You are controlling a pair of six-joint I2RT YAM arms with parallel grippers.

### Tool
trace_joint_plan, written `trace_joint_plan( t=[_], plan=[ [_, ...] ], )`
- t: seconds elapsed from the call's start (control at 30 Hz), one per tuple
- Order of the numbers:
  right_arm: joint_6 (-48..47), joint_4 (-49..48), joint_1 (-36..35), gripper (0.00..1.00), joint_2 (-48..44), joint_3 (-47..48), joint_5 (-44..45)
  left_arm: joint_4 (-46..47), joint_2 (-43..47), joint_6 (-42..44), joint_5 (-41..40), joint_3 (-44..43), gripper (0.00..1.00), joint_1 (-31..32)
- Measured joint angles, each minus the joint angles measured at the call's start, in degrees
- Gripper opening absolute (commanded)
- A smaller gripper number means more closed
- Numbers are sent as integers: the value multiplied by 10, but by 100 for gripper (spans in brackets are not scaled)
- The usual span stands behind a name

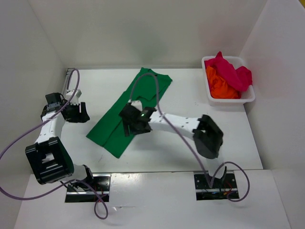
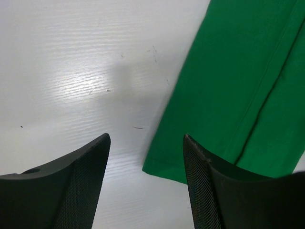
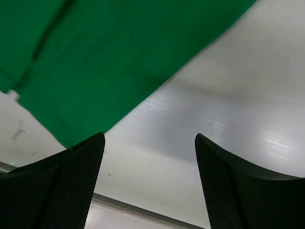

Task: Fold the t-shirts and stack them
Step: Rotate the tshirt 90 degrees

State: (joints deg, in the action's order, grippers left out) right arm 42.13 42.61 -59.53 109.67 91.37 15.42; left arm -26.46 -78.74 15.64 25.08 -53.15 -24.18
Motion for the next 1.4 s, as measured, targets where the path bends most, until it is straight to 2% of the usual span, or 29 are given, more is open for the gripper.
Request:
trace_joint_plan(
  t=[0.1, 0.23, 0.43, 0.57, 0.67, 0.7, 0.77, 0.8, 0.9, 1.0, 1.1, 1.17, 1.27, 1.4],
  plan=[
    [24, 1, -38, 81, 81, 9, -27, 4, 8, -9, 3, 3, 70, 0],
    [34, 21, -77, 81, 166, 84, -37, 9, 27, -10, 4, 9, 71, 2],
    [33, 47, -111, 81, 231, 191, -40, 13, 40, -10, 6, 10, 71, 21],
    [30, 74, -115, 78, 253, 225, -39, 13, 48, -10, 6, 10, 71, 33],
    [25, 84, -114, 63, 257, 231, -39, 14, 54, -10, 6, 10, 71, 33],
    [24, 87, -114, 47, 258, 232, -40, 14, 55, -10, 5, 10, 71, 33],
    [20, 92, -114, 31, 260, 234, -43, 15, 57, -10, 5, 10, 71, 33],
    [20, 92, -113, 17, 261, 234, -46, 15, 58, -10, 5, 10, 71, 33],
    [19, 86, -113, 0, 259, 230, -52, 15, 59, -10, 5, 10, 71, 33],
    [26, 48, -105, 0, 231, 177, -59, 15, 59, -10, 5, 10, 71, 34],
    [40, -8, -86, 0, 169, 66, -93, 10, 59, -4, 9, 10, 71, 39],
    [54, -54, -59, 0, 106, -41, -120, 2, 59, 14, 12, 10, 71, 53],
    [66, -70, -8, 0, 11, -179, -131, -17, 66, 55, 5, 5, 73, 96],
    [70, -69, 48, 3, -79, -296, -129, -42, 89, 118, -24, -21, 75, 185]
  ],
)
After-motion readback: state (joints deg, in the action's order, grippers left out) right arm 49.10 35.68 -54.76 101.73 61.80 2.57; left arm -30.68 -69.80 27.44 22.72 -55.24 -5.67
